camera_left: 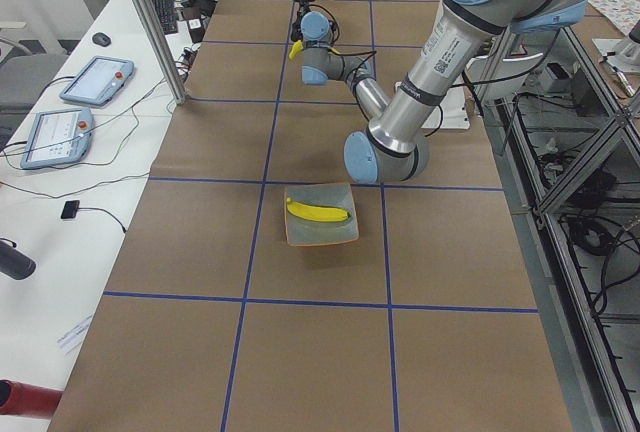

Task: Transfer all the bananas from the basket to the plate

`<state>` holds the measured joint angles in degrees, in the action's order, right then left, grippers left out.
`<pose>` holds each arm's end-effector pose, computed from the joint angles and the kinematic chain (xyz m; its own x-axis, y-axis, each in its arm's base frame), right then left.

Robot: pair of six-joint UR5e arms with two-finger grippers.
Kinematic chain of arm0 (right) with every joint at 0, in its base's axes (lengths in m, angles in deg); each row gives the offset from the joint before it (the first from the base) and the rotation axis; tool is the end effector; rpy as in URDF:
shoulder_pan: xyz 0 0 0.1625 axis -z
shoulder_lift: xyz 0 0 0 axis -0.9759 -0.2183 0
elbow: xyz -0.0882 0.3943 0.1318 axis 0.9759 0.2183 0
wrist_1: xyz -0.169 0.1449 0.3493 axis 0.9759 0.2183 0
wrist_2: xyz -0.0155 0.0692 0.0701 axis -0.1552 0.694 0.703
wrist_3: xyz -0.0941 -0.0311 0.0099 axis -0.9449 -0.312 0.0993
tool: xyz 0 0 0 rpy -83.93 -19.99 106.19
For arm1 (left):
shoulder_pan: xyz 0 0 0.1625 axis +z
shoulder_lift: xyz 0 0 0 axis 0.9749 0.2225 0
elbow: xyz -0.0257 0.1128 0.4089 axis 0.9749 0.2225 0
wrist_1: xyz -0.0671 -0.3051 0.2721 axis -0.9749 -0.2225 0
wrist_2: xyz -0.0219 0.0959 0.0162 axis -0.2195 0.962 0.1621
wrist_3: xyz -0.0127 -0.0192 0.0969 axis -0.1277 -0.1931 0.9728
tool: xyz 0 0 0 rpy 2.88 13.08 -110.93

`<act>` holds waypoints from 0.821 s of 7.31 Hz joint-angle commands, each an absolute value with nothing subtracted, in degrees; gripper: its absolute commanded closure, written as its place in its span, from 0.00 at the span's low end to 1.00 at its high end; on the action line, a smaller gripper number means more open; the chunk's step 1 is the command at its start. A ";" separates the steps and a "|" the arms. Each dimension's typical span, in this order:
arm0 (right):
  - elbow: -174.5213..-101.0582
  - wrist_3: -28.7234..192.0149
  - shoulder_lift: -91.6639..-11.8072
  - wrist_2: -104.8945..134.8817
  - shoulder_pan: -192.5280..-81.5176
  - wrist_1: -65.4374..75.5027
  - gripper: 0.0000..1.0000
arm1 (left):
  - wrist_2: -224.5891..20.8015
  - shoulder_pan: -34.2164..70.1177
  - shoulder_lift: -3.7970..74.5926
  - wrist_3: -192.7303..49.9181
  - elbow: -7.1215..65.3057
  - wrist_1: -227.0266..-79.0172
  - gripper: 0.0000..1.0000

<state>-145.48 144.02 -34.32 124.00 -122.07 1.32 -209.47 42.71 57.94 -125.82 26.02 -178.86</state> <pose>-0.4010 -0.4902 0.1474 0.3105 0.1054 0.9447 -0.0310 0.9944 -0.1008 0.5036 -0.4307 0.1227 -0.0578 0.3746 -0.9254 -0.0649 0.9236 0.3779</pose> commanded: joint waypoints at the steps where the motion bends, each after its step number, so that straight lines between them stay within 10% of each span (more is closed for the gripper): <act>1: -145.52 143.72 -34.49 124.16 -122.04 1.41 0.90 | -209.47 42.78 57.90 -129.07 26.19 -178.86 1.00; 2: -145.78 143.20 -34.66 124.07 -122.13 1.24 0.01 | -209.38 42.78 57.90 -130.23 26.28 -178.86 1.00; 6: -151.39 143.55 -41.74 123.72 -124.84 1.24 0.00 | -210.26 39.99 52.49 -130.51 26.54 -178.77 1.00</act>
<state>-149.48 143.68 -38.09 123.96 -123.55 1.24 -209.76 41.66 55.96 -130.91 26.44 -178.78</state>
